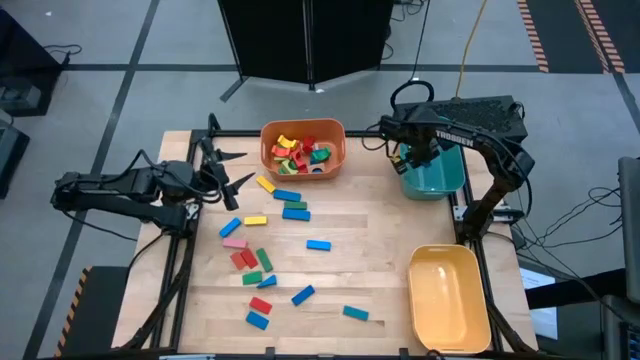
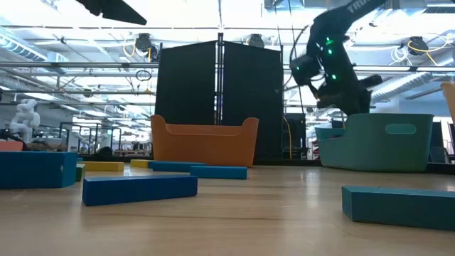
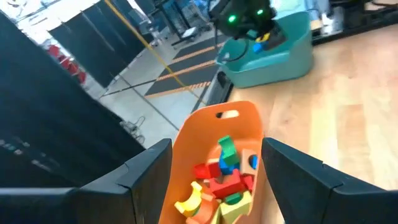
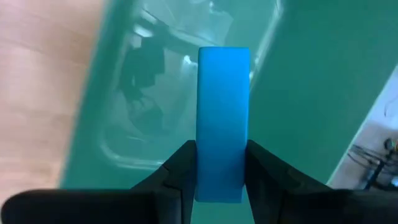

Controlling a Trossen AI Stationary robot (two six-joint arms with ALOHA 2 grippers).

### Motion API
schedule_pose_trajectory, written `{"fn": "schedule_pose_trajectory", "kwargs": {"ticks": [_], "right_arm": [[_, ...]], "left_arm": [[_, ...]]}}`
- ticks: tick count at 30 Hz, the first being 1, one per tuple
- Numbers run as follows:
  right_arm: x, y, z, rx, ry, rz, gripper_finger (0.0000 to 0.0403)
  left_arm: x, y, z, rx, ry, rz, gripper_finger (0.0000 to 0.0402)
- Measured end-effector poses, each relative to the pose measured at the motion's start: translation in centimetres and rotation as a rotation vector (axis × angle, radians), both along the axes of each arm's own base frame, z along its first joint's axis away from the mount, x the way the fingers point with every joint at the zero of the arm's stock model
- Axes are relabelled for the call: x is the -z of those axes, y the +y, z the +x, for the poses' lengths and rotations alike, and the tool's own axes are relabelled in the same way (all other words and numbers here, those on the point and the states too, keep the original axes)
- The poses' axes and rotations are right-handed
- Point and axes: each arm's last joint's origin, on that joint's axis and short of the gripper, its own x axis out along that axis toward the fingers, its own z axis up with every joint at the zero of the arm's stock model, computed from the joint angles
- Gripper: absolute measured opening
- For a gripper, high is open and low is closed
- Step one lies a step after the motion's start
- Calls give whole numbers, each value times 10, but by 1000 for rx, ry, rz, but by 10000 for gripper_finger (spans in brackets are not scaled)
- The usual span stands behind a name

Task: Sort blocks by size
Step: Put the blue rectangular block into the green bin

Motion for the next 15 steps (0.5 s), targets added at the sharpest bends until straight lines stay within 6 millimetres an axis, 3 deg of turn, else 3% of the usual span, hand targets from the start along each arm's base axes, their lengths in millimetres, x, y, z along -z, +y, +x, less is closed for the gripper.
{"fn": "schedule_pose_trajectory", "kwargs": {"ticks": [7, 15], "right_arm": [[23, -2, -18, 43, 46, 70, 98], [34, -3, -20, 44, 2, 88, 110]], "left_arm": [[9, -1, 18, 173, 68, -57, 251], [29, 16, 52, 103, 178, -41, 251]]}}
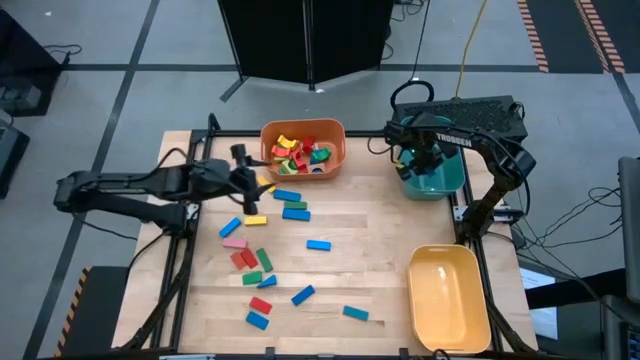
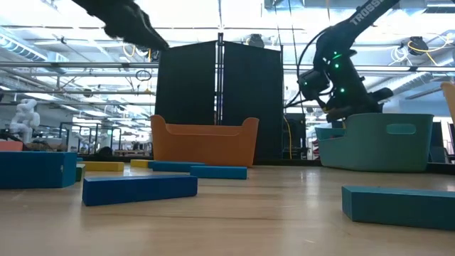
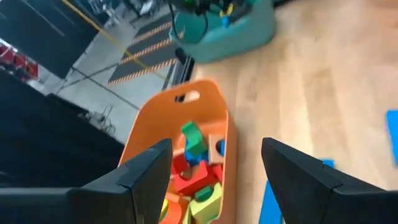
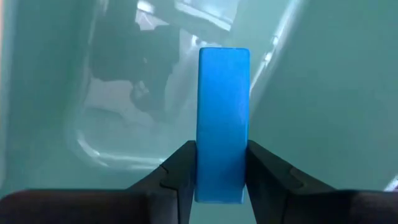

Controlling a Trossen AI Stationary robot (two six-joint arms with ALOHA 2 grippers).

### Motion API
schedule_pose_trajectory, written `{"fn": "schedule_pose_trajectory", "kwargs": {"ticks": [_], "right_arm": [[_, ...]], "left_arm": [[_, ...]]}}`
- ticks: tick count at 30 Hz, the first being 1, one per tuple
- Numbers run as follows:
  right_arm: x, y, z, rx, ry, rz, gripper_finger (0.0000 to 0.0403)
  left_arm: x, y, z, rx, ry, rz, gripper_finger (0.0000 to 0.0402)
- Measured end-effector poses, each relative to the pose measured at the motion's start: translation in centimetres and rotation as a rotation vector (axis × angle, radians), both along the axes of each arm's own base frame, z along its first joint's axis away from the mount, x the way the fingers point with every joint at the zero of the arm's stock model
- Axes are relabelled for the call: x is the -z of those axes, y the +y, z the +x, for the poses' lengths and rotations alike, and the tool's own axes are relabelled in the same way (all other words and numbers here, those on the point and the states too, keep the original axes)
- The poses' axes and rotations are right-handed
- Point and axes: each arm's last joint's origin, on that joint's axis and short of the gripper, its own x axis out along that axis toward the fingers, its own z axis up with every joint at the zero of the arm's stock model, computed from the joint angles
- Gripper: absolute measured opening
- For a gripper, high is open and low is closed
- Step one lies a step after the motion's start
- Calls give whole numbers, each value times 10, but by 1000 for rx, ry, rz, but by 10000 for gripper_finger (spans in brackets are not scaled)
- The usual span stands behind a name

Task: Sort blocks by size
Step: Put the blue rectangular block into the green bin

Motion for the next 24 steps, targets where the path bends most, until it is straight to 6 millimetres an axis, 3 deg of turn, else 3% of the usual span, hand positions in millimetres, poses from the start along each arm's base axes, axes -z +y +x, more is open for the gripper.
{"fn": "schedule_pose_trajectory", "kwargs": {"ticks": [7, 11, 20, 24], "right_arm": [[2, -4, 4, -5, -41, -40, 115], [2, -4, 4, -20, -41, -43, 140], [2, -7, 7, -58, -50, -78, 202], [-7, -7, 6, -62, -77, -127, 215]], "left_arm": [[23, 11, 20, 48, 140, -12, 251], [36, 12, 27, 99, 219, -50, 251], [65, 14, 36, 17, 380, -169, 251], [81, 15, 44, -28, 434, -229, 251]]}}
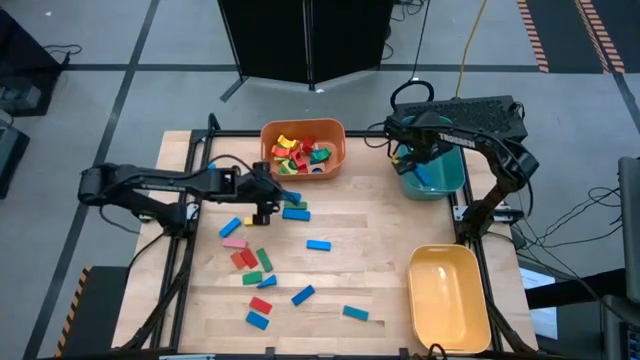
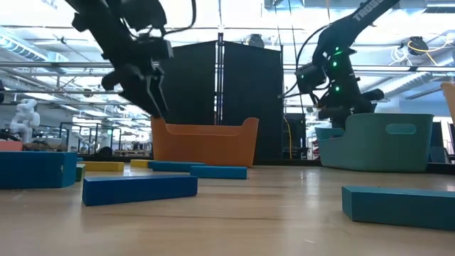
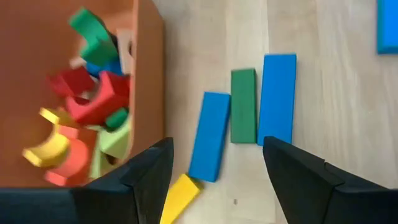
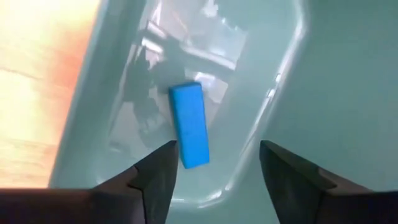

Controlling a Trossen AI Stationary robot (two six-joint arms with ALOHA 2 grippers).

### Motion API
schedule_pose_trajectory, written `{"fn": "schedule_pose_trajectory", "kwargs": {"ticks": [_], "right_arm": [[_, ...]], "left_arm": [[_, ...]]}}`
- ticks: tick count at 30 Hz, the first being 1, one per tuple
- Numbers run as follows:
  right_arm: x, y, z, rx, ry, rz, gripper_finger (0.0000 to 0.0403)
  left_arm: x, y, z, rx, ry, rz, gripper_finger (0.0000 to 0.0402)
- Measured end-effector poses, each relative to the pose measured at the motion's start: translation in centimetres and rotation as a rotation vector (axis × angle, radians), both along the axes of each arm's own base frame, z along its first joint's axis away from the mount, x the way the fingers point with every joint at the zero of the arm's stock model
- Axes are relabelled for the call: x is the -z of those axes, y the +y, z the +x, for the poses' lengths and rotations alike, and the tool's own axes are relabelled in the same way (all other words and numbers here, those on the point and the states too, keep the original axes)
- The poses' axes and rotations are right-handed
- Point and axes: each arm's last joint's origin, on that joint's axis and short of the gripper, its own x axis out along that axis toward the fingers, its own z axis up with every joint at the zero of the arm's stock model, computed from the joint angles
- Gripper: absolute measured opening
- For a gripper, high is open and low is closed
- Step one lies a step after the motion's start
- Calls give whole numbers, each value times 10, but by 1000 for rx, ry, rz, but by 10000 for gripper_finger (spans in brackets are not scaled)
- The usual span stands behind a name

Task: Sort blocks by size
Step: Put the blue rectangular block into the green bin

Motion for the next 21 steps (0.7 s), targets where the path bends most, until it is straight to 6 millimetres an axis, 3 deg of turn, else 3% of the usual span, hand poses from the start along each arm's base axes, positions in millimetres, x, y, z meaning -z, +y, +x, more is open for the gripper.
{"fn": "schedule_pose_trajectory", "kwargs": {"ticks": [8, 15, 21], "right_arm": [[-45, 15, -16, -6, -150, -145, 215], [-84, 45, -30, -73, -297, -264, 215], [-102, 72, -29, -137, -411, -318, 215]], "left_arm": [[33, 1, 18, 13, 102, -53, 251], [51, 1, 31, 31, 104, -120, 251], [61, 0, 35, 59, 117, -178, 251]]}}
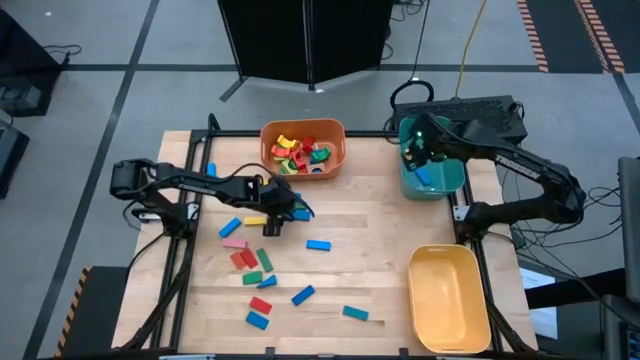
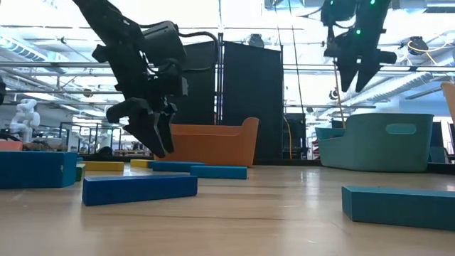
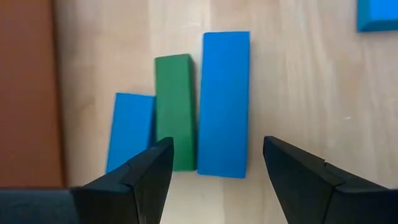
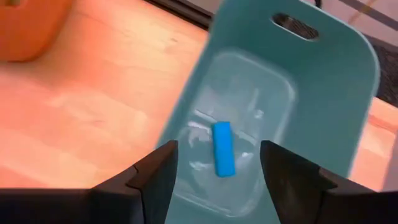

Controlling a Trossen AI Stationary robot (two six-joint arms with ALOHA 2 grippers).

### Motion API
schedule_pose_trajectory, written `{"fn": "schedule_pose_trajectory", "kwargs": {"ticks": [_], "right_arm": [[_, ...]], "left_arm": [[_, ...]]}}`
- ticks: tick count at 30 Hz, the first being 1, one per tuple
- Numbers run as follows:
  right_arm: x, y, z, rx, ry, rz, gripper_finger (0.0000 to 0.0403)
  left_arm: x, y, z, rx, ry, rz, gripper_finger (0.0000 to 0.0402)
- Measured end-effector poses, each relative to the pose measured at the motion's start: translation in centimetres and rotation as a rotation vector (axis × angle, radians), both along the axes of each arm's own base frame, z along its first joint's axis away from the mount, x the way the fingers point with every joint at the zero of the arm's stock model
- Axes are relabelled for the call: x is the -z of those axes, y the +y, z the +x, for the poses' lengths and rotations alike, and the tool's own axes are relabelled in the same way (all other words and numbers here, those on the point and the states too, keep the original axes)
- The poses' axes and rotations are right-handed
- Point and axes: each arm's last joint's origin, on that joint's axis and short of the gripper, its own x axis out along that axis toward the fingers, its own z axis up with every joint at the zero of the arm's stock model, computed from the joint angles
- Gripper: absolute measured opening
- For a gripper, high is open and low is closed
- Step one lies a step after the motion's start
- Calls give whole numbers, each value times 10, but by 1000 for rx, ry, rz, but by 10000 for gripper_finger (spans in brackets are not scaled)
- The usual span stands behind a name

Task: Sort blocks by size
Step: Put the blue rectangular block into the green bin

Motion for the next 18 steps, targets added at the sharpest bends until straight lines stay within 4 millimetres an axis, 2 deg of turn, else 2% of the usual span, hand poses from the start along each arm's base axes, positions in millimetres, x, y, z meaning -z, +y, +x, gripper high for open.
{"fn": "schedule_pose_trajectory", "kwargs": {"ticks": [13, 18], "right_arm": [[-9, 41, 34, -215, -172, -65, 215], [-11, 51, 42, -273, -215, -77, 215]], "left_arm": [[21, -8, 9, 45, 37, -38, 251], [23, -12, 10, 59, 43, -43, 251]]}}
